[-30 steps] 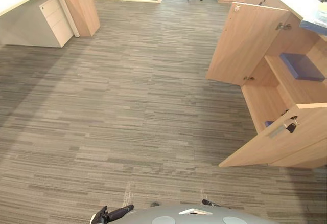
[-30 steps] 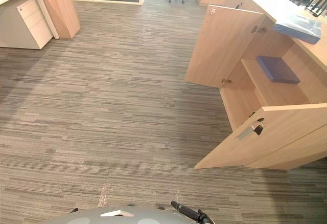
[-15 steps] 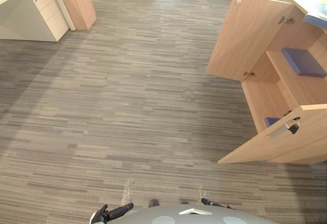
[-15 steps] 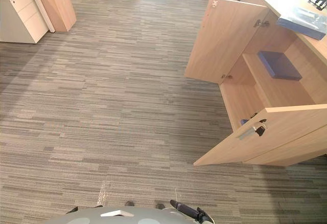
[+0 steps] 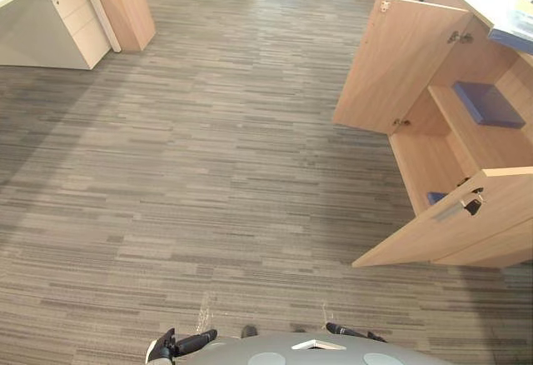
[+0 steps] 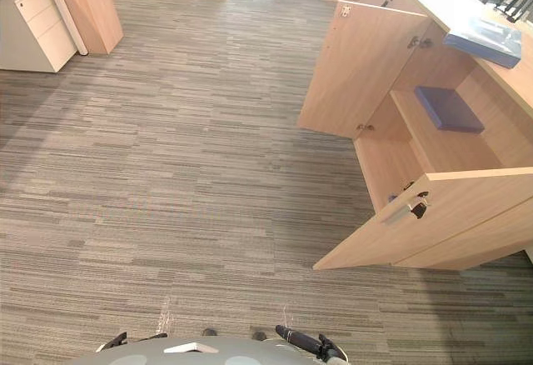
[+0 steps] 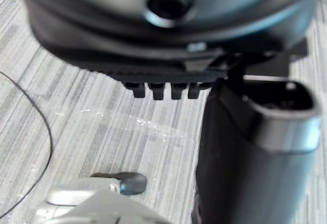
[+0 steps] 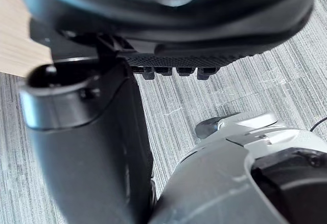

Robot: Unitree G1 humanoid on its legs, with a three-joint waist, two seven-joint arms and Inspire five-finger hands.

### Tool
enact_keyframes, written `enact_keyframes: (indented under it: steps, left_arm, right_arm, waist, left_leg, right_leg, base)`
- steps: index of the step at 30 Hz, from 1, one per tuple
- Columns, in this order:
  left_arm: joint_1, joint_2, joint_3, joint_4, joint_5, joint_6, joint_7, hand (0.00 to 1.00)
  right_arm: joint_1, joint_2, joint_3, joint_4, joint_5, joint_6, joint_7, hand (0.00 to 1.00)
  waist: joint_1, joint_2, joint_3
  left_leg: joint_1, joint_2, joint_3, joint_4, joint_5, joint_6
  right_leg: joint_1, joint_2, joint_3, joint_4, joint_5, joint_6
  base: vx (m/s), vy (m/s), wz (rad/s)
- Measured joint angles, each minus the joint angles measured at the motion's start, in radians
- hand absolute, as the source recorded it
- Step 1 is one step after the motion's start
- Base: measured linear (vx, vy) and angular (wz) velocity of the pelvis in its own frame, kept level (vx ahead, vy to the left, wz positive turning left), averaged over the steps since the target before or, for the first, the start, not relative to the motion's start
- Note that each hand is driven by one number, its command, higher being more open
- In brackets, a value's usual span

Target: Walk over to the cabinet, pick up the folder, carry it to the office cabinet, place the folder inside the office cabinet, then close the office cabinet door

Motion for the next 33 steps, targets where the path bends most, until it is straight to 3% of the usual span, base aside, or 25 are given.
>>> enact_keyframes:
  steps: [14, 16, 18, 19, 20, 22, 23, 24, 25, 28, 29, 30, 31, 33]
  left_arm:
    - [-0.018, 0.002, -0.001, 0.018, 0.001, 0.001, -0.001, 1.0]
    - [-0.019, 0.001, 0.007, 0.016, 0.001, 0.001, -0.001, 1.0]
    - [-0.02, -0.011, 0.075, -0.007, -0.001, 0.002, -0.007, 1.0]
    - [-0.021, -0.034, 0.132, -0.043, -0.008, 0.0, -0.007, 1.0]
    - [-0.029, -0.063, 0.202, -0.068, -0.01, 0.0, -0.005, 1.0]
    - [-0.042, -0.078, 0.256, -0.084, -0.025, -0.003, 0.002, 1.0]
    - [-0.041, -0.085, 0.266, -0.097, -0.052, -0.006, 0.002, 1.0]
    - [-0.042, -0.085, 0.264, -0.105, -0.055, -0.012, 0.001, 1.0]
    - [-0.044, -0.084, 0.261, -0.11, -0.054, -0.014, 0.001, 1.0]
    - [-0.048, -0.092, 0.262, -0.118, -0.053, -0.023, 0.003, 1.0]
    - [-0.047, -0.103, 0.276, -0.12, -0.053, -0.024, 0.005, 1.0]
    - [-0.046, -0.103, 0.279, -0.118, -0.053, -0.026, 0.009, 1.0]
    - [-0.047, -0.107, 0.277, -0.115, -0.051, -0.026, 0.009, 1.0]
    - [-0.054, -0.097, 0.278, -0.107, -0.042, -0.029, 0.001, 1.0]
  right_arm:
    - [-0.004, -0.003, -0.001, 0.002, 0.001, 0.003, 0.003, 1.0]
    - [-0.003, -0.003, -0.002, 0.002, 0.001, 0.003, 0.005, 1.0]
    - [-0.004, 0.003, -0.003, -0.001, 0.003, 0.003, 0.005, 1.0]
    - [-0.004, 0.003, -0.003, -0.018, 0.006, 0.001, 0.012, 1.0]
    - [0.007, -0.006, -0.002, -0.045, 0.012, 0.0, 0.021, 1.0]
    - [0.004, -0.006, 0.0, -0.049, 0.012, 0.001, 0.015, 1.0]
    - [0.007, -0.006, -0.003, -0.047, 0.013, 0.007, 0.01, 1.0]
    - [0.01, -0.007, -0.005, -0.046, 0.013, 0.017, 0.004, 1.0]
    - [0.011, -0.007, -0.006, -0.046, 0.013, 0.019, 0.002, 1.0]
    - [0.011, -0.015, 0.004, -0.05, 0.01, 0.018, 0.002, 1.0]
    - [0.014, -0.024, 0.009, -0.055, 0.01, 0.018, 0.002, 1.0]
    - [0.015, -0.03, 0.007, -0.052, 0.01, 0.019, 0.0, 1.0]
    - [0.011, -0.032, 0.005, -0.045, 0.008, 0.019, 0.002, 1.0]
    - [-0.013, -0.031, -0.025, -0.013, 0.0, 0.023, 0.01, 1.0]
  waist:
    - [0.0, 0.007, 0.011]
    - [0.001, 0.008, 0.016]
    - [0.003, -0.002, 0.034]
    - [0.012, -0.001, 0.059]
    - [0.032, 0.023, 0.075]
    - [0.036, 0.022, 0.097]
    - [0.047, 0.025, 0.102]
    - [0.056, 0.021, 0.103]
    - [0.056, 0.019, 0.103]
    - [0.058, 0.021, 0.098]
    - [0.057, 0.035, 0.095]
    - [0.057, 0.045, 0.091]
    - [0.059, 0.057, 0.084]
    - [0.052, 0.041, 0.073]
  left_leg:
    - [0.0, 0.0, -0.022, 0.0, 0.004, 0.004]
    - [-0.006, 0.002, -0.024, 0.006, -0.008, -0.008]
    - [-0.064, 0.009, -0.022, 0.134, -0.072, -0.014]
    - [-0.137, 0.035, -0.01, 0.315, -0.159, -0.023]
    - [-0.217, 0.096, 0.042, 0.506, -0.24, -0.06]
    - [-0.304, 0.149, 0.092, 0.726, -0.258, -0.089]
    - [-0.348, 0.178, 0.108, 0.799, -0.304, -0.063]
    - [-0.386, 0.197, 0.104, 0.787, -0.31, -0.063]
    - [-0.395, 0.201, 0.098, 0.754, -0.304, -0.07]
    - [-0.422, 0.225, 0.073, 0.5, -0.201, -0.099]
    - [-0.437, 0.25, 0.079, 0.425, -0.16, -0.123]
    - [-0.448, 0.266, 0.12, 0.447, -0.085, -0.148]
    - [-0.451, 0.258, 0.136, 0.468, -0.058, -0.137]
    - [-0.468, 0.218, 0.167, 0.541, -0.11, -0.056]
  right_leg:
    - [0.014, 0.002, -0.02, -0.013, -0.001, -0.002]
    - [0.018, 0.004, -0.024, -0.007, -0.008, -0.007]
    - [0.003, 0.001, -0.027, 0.028, -0.034, -0.019]
    - [0.003, 0.011, -0.026, 0.057, -0.053, -0.032]
    - [0.003, 0.044, -0.02, 0.072, -0.07, -0.055]
    - [0.031, 0.053, -0.014, 0.074, -0.076, -0.069]
    - [0.053, 0.047, -0.013, 0.074, -0.084, -0.066]
    - [0.064, 0.032, -0.009, 0.074, -0.097, -0.058]
    - [0.071, 0.02, -0.009, 0.074, -0.104, -0.05]
    - [0.096, -0.053, 0.023, 0.074, -0.144, -0.009]
    - [0.101, -0.08, 0.042, 0.07, -0.162, 0.017]
    - [0.114, -0.111, 0.058, 0.055, -0.181, 0.044]
    - [0.127, -0.125, 0.071, 0.048, -0.196, 0.044]
    - [0.125, -0.139, 0.11, 0.132, -0.196, 0.041]
  base:
    - [0.0, -0.02, 0.04]
    - [-0.03, -0.028, 0.08]
    - [-0.01, -0.03, 0.07]
    - [-0.05, -0.04, -0.09]
    - [-0.07, -0.023, -0.1]
    - [-0.02, 0.019, -0.08]
    - [0.06, 0.059, -0.1]
    - [0.07, 0.071, -0.1]
    - [0.12, 0.123, -0.09]
    - [0.24, 0.258, -0.26]
    - [0.35, 0.397, -0.33]
    - [0.38, 0.439, -0.29]
    - [0.51, 0.522, -0.23]
    - [0.56, 0.394, -0.06]
